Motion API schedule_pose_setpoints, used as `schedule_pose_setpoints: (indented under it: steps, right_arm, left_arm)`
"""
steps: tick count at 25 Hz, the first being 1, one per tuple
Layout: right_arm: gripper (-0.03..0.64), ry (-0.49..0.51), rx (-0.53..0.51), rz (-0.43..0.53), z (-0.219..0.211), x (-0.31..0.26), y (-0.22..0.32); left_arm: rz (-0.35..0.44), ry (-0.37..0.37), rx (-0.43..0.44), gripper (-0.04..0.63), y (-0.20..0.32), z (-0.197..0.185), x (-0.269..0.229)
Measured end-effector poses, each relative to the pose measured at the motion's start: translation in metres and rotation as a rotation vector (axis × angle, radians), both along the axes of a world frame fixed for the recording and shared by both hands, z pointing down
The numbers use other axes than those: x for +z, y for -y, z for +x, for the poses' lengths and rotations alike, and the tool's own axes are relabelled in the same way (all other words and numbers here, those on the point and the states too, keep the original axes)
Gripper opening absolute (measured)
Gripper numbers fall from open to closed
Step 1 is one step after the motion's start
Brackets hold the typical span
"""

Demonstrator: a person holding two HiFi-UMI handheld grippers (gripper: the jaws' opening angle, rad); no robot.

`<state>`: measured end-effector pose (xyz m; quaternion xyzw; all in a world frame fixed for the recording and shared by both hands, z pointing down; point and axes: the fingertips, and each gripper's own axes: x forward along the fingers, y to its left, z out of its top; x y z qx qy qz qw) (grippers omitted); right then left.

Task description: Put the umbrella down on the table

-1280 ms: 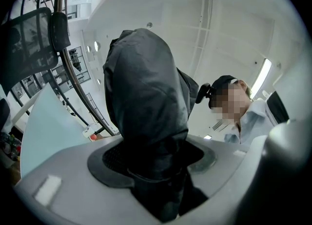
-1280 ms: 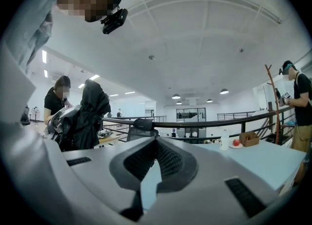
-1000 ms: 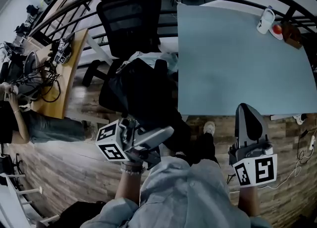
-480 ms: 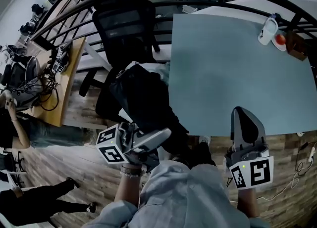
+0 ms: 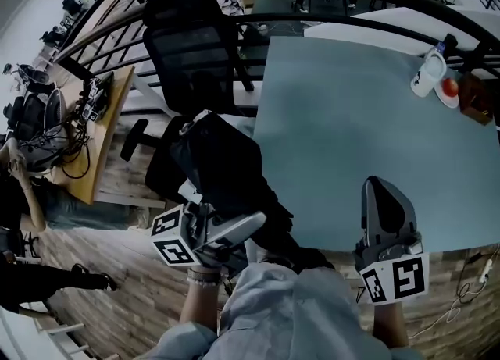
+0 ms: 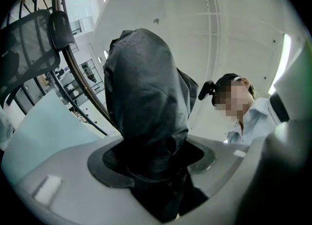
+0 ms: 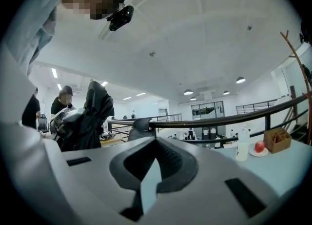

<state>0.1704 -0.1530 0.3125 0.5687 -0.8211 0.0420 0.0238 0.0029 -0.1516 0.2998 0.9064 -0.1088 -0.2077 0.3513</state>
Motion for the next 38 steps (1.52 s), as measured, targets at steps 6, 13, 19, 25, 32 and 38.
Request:
schedule_pose_setpoints:
  steps: [6,13,19,25,32,38]
  right_arm:
    - [-0.009,0.017,-0.05,-0.019,0.026,0.01,0.02]
    - [-0.009,0.027,-0.098,-0.035,0.022,0.017,0.035]
    - [-0.009,0.022,-0.105,-0.016,0.004,0.008,0.047]
    - [-0.009,-0.004,-0.083,0.006,-0.006,0.002,0.055]
    - [-0.009,-0.012,-0.047,0.021,-0.014,-0.009,0.058]
    - [-0.009,-0.012,-0.033,0.011,-0.014,-0.005,0.06]
  left_arm:
    - [-0.021,-0.005,-0.055,0.276,0.014,0.023,0.005]
    - [-0.025,0.027,-0.099,0.276,0.026,0.02,0.004]
    - [-0.006,0.041,-0.107,0.276,0.039,0.005,-0.006]
    - [0.004,0.05,-0.081,0.276,0.051,-0.006,-0.007]
    - [-0.007,0.054,-0.054,0.276,0.066,-0.01,-0.004]
    - [-0.04,0.104,-0.049,0.276,0.08,-0.008,0.008]
